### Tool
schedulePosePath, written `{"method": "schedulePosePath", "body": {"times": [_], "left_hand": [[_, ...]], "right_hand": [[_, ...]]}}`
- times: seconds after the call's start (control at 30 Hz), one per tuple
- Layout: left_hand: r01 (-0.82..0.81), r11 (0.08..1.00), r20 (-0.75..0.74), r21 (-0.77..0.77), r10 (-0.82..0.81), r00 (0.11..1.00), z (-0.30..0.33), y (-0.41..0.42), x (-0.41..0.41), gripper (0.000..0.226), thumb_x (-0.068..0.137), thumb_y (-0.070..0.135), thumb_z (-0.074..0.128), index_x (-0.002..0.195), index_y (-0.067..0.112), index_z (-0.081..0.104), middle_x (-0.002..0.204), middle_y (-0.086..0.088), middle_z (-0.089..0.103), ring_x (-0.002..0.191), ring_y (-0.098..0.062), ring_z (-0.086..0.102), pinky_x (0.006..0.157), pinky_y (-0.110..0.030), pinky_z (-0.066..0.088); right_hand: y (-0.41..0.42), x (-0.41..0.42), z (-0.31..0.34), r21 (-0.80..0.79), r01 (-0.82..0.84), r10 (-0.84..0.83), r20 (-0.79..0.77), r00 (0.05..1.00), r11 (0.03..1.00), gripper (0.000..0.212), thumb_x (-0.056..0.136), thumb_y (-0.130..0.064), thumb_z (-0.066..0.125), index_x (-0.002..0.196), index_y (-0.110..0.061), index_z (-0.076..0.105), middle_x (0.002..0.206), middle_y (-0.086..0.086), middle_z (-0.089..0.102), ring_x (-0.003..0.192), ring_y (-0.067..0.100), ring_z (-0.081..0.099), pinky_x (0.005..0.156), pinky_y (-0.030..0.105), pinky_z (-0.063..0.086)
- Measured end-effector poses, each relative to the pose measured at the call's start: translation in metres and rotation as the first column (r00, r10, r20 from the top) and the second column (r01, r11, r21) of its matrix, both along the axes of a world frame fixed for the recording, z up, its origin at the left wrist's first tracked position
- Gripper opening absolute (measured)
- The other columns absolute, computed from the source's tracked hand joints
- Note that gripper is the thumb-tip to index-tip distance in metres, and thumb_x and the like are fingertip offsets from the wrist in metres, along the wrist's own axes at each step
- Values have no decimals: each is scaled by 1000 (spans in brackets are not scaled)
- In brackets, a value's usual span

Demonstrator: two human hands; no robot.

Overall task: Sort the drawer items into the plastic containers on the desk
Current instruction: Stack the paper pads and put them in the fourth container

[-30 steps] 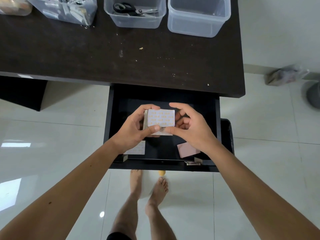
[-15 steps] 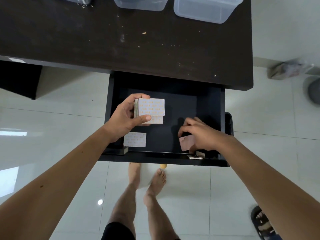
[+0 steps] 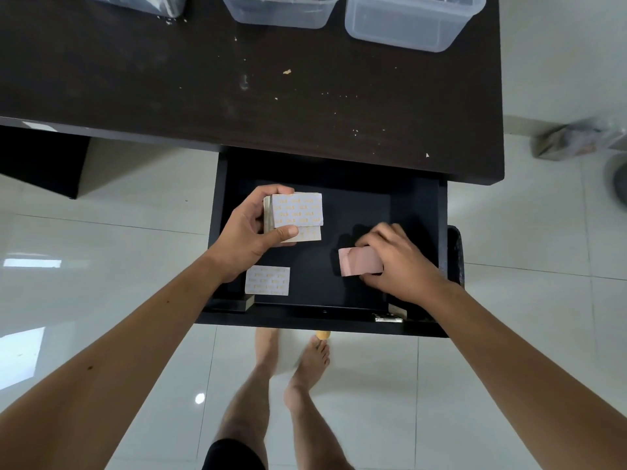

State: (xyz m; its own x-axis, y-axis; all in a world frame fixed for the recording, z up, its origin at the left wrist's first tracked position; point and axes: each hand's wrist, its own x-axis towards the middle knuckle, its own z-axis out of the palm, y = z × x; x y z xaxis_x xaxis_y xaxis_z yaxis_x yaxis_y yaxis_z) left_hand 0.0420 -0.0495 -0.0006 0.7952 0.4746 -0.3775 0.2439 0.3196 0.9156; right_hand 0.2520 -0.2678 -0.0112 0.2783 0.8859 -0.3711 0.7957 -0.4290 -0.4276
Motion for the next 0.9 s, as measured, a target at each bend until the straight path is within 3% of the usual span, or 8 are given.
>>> {"method": "schedulePosePath", "body": {"times": [0.17,0.3,0.47,0.6,0.77,0.9], "left_hand": [[13,1000,-6,25,-13,1000,5,-2,1,55,91,-1,76,134,26,56,136,-5,65,129,-23,64,91,-37,63],[58,996,-10,70,-57,998,13,-6,3,58,90,2,78,137,26,55,134,-6,63,126,-22,63,89,-29,61],[72,995,25,62,-74,997,20,-8,4,60,88,4,80,136,29,55,132,-12,62,123,-24,64,88,-29,61],[58,996,37,64,-60,997,21,-8,1,65,89,4,80,143,26,52,136,-5,60,128,-18,60,91,-29,60],[40,997,29,67,-42,999,22,-6,-10,69,87,9,83,144,27,50,136,-3,60,130,-23,58,94,-32,60],[28,995,32,91,-31,999,27,-4,-18,68,84,18,85,142,26,52,136,-1,62,129,-19,60,96,-30,57]], "right_hand": [[9,-2,31,254,218,-164,-218,962,942,57,77,-28,90,128,-27,63,123,-12,54,109,9,55,85,25,51],[36,-7,61,401,242,-151,-245,958,884,60,79,-26,90,134,-26,65,126,-9,56,105,12,60,78,21,52],[61,-14,68,406,214,-104,-275,956,889,60,81,-26,91,136,-23,67,125,-9,54,93,7,60,75,24,56],[71,-22,67,395,195,-77,-296,952,898,62,80,-26,92,136,-22,66,127,-10,56,96,11,63,80,33,59],[79,-34,70,413,182,-32,-343,939,892,65,82,-22,91,141,-19,65,129,-8,57,111,13,62,87,28,59],[86,-39,71,390,130,-5,-306,952,912,63,83,-22,90,142,-21,66,126,-10,57,92,10,61,83,21,53]]}}
